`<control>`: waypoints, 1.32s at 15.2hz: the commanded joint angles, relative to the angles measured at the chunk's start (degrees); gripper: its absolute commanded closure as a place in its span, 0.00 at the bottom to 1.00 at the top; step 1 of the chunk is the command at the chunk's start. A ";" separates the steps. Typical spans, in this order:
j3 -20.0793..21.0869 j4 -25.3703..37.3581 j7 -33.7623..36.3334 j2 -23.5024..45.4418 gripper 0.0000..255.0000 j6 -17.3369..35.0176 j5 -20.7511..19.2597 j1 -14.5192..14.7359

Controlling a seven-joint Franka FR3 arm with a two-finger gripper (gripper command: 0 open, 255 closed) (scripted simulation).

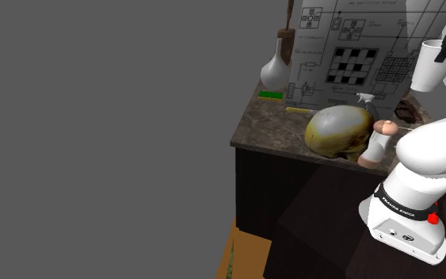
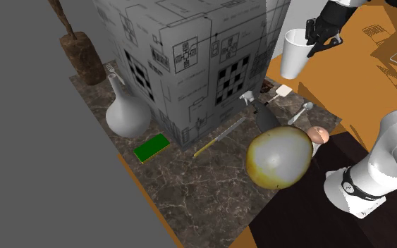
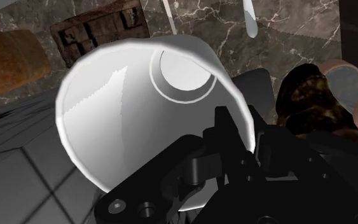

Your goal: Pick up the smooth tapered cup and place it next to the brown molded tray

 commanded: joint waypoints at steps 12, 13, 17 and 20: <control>-4.11 -9.33 1.07 -0.59 1.00 8.98 -3.76 -1.37; -4.47 -9.98 1.17 -0.52 1.00 9.72 -4.08 -1.45; -5.99 -12.50 1.58 -0.06 1.00 12.75 -5.36 -1.74; -7.23 -14.28 1.89 0.48 1.00 15.10 -6.37 -1.91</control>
